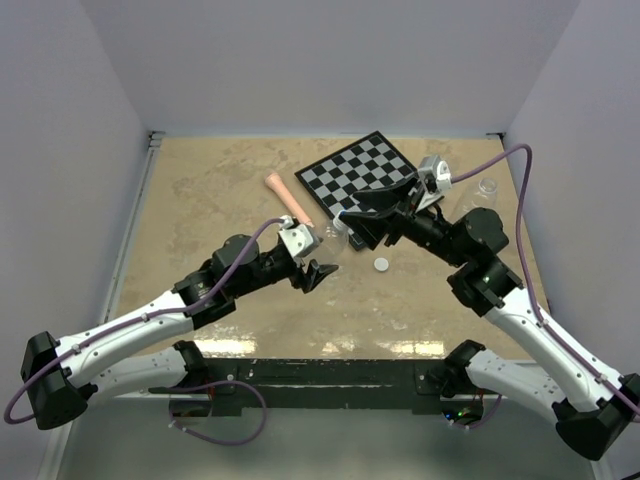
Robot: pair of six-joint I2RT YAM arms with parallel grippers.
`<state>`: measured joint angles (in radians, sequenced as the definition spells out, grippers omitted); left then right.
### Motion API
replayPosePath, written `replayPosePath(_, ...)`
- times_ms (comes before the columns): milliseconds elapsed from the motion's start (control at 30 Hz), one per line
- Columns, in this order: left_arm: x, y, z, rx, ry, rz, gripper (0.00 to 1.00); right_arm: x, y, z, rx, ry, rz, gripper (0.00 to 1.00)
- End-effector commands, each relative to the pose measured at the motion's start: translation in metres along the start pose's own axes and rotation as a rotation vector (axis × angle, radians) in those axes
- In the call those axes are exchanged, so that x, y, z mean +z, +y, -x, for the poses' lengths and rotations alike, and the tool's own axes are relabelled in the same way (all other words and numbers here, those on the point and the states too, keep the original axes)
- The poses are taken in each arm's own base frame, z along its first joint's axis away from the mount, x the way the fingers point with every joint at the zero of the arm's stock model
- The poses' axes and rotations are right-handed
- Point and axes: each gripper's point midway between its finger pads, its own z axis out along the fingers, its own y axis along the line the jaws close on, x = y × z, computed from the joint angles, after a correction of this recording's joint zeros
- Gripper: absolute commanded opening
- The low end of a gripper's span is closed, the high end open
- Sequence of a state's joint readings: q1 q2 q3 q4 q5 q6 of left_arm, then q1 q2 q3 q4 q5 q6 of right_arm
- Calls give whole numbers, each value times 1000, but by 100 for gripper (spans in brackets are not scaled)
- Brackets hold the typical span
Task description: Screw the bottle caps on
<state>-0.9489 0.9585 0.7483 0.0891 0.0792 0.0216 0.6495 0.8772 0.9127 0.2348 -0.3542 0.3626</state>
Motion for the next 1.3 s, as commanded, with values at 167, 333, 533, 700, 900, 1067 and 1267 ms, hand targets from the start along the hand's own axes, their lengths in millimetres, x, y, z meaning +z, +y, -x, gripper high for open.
replayPosePath(167, -4, -35, 31, 15, -122, -231, 0, 3, 40, 9, -63, -22, 254, 61)
replayPosePath(333, -6, -37, 39, 17, -156, -253, 0, 2, 46, 2, -53, -5, 297, 59)
replayPosePath(533, -9, -40, 45, -11, -178, -274, 0, 1, 51, -3, -44, 7, 334, 56)
replayPosePath(700, -9, -44, 48, -18, -192, -300, 0, 0, 52, -3, -43, 11, 343, 47)
replayPosePath(900, -10, -47, 49, -13, -197, -314, 0, 0, 52, -4, -41, 11, 341, 1)
replayPosePath(1067, -8, -40, 46, -11, -178, -274, 0, 2, 48, -5, -38, 18, 320, 0)
replayPosePath(1267, -3, -6, 46, -25, -148, -41, 0, 10, 24, -10, -19, 43, 188, 0)
